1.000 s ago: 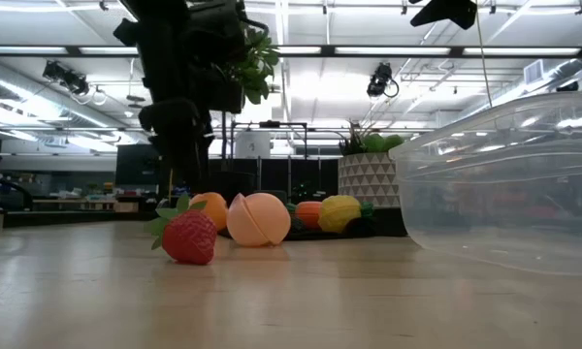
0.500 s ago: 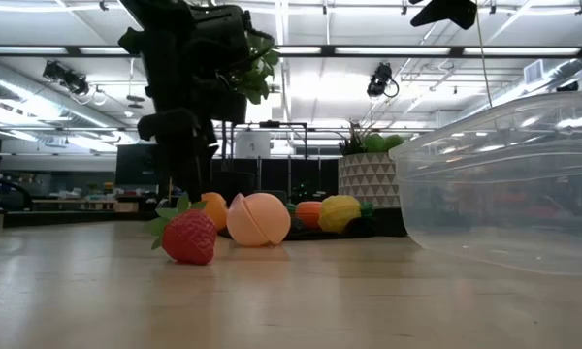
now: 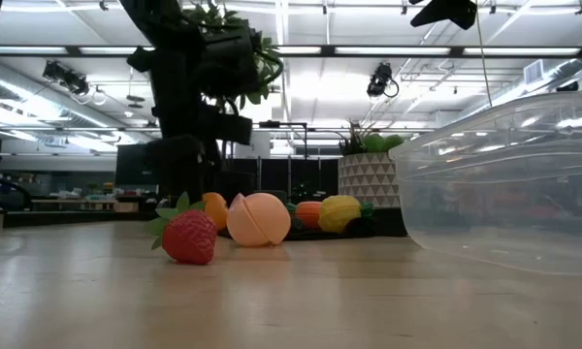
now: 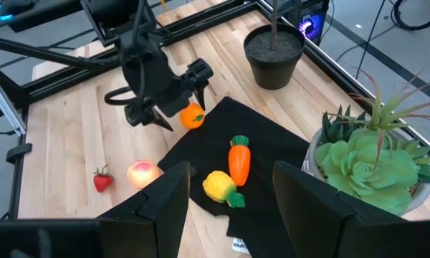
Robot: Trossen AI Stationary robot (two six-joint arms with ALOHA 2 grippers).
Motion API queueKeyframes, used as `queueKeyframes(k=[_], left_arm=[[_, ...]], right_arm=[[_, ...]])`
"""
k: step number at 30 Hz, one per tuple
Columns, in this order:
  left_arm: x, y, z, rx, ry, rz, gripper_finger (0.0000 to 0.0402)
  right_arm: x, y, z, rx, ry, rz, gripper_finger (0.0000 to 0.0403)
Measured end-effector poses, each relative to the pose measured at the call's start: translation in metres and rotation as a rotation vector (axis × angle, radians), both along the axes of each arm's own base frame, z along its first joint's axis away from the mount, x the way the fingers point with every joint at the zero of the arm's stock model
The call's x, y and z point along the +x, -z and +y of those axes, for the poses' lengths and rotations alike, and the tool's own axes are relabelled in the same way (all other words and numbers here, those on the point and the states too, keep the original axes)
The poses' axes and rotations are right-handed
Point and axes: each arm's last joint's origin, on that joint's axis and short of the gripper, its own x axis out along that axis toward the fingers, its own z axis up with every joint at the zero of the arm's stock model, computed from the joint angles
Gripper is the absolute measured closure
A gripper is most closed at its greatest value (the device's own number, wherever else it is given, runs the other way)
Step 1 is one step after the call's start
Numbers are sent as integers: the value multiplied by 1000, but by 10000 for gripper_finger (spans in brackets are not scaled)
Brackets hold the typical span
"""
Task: Pick and placing Produce into tupperware
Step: Put the orange into the transparent bin
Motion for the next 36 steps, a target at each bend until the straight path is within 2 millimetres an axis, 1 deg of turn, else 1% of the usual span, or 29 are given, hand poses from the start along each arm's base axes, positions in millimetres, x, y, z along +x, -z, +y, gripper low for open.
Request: queueKeyframes(k=[3,17,30,36], left_arm=[[0,4,0,1,0,15,3],[1,3,0,0,-4,2,6],[1,3,0,8,-3,2,48],[1,3,0,8,-3,2,61]], right_arm=[[0,0,0,0,0,0,195],[0,0,0,0,0,0,197],[0,0,0,0,0,0,206],[0,0,0,0,0,0,206]])
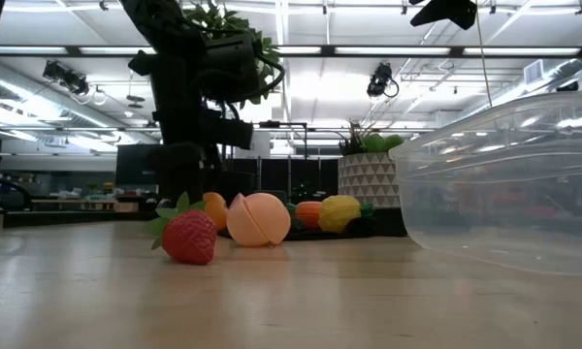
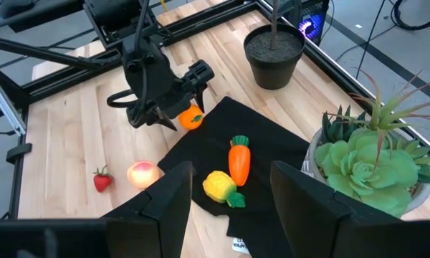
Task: Pick and placing Produce into tupperware
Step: Put the orange into the transparent bin
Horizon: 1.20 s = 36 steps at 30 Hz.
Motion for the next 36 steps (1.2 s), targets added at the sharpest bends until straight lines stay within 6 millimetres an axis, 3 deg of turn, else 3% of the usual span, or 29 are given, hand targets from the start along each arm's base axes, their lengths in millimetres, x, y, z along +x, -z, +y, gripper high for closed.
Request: queueKeyframes(k=[25,36], left_arm=[[0,0,0,-1,-4,-1,138],[0,0,0,-2,-9,-1,132]], right_arm=[[0,0,0,0,0,0,206],[0,0,0,0,0,0,206]])
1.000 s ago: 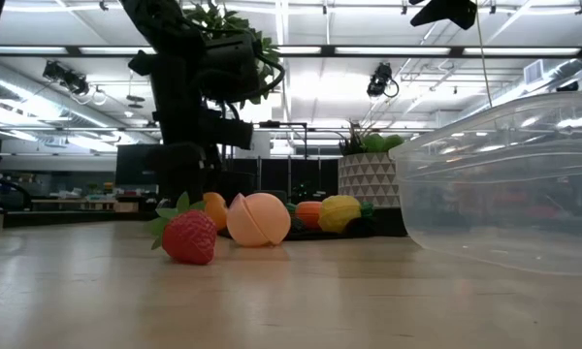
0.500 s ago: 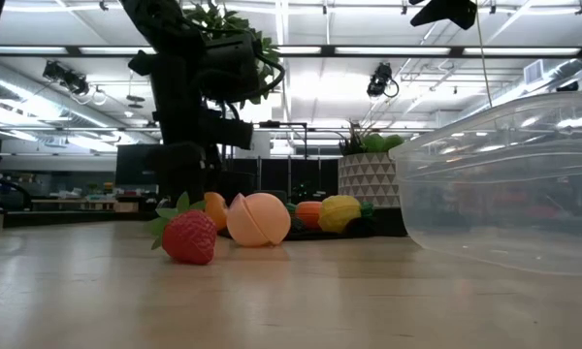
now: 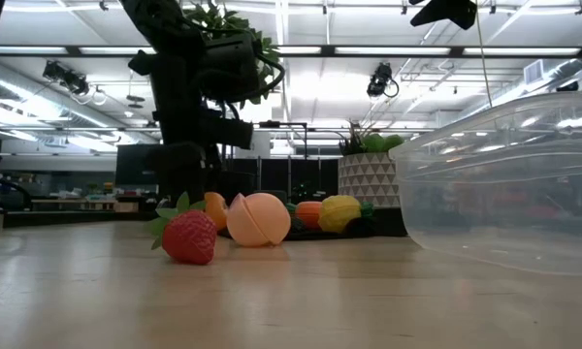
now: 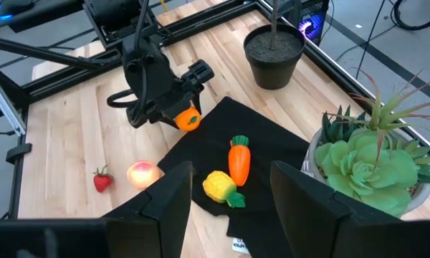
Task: Pick and placing Produce into tupperware
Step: Put the orange into the transparent bin
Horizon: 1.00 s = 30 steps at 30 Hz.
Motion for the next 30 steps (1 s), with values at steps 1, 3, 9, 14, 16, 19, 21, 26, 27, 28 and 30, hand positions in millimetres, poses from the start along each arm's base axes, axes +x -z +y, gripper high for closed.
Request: queueKeyframes(k=[1,3,9,14,16,19,21,26,27,28,30], left_arm=[[0,0,0,-1,-1,0,134],[-1,-1,0,-1,-1,2,140],[-2,-11,0,0,-1,3,135],[8,-30,0,0,0,-19,130],[14,-40,-1,1,3,-46,135],[24,-58,-2,0,8,-98,142],[32,-73,-2,-7,13,-151,142],[49,-109,-7,-11,31,-281,129],[52,-116,-8,-11,36,-312,128],[55,-123,-10,-12,42,-343,128],[60,-135,-15,-19,59,-406,132]], right_arm=[[0,0,0,0,0,0,206],[0,0,0,0,0,0,206],[0,0,0,0,0,0,206],[0,0,0,0,0,-1,206],[0,0,0,0,0,-1,206],[0,0,0,0,0,0,206],[0,0,0,0,0,2,206],[-2,2,0,-6,-4,25,206],[-2,3,0,-9,-3,36,206],[-3,3,0,-14,1,45,206],[-4,4,-1,-30,17,59,206]])
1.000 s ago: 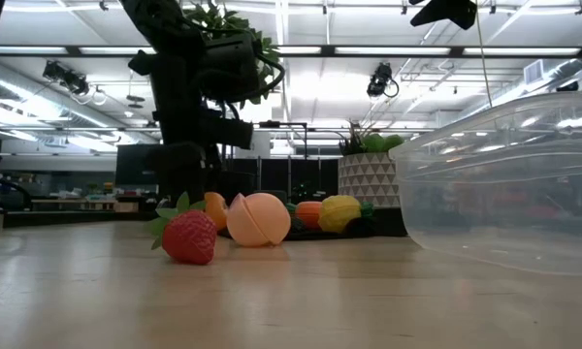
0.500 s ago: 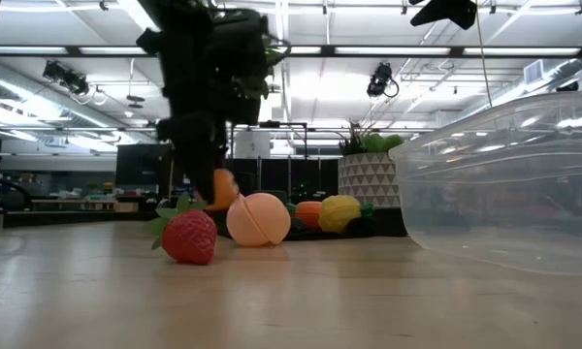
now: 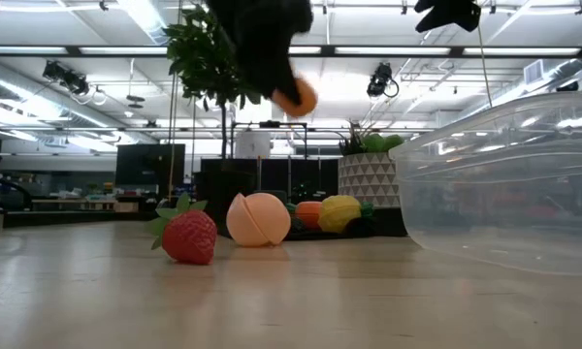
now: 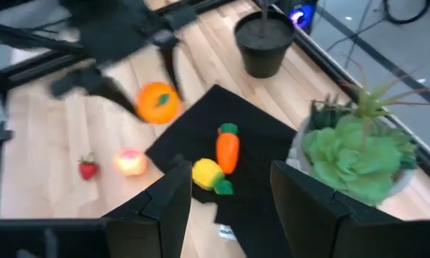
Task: Pick and placing Produce into tupperware
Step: Put the orange into the transparent bin
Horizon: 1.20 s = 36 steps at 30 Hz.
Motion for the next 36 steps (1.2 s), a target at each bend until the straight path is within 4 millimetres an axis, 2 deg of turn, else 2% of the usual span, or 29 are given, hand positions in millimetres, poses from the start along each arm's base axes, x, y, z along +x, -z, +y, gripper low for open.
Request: queueKeyframes(k=[7,13,19,26,36], left_arm=[[12,-25,-19,-4,63,-183,143],[16,-26,-23,22,98,-211,131],[27,-29,-37,17,133,-332,143],[42,-20,-60,4,184,-420,132],[68,18,-79,-13,186,-458,143]], right_arm=[[-2,0,-10,-106,132,20,206],[-9,1,-35,-156,328,56,206],[-16,1,-59,-121,484,49,206],[-20,1,-68,-77,505,44,206],[-16,4,-70,-56,474,58,206]])
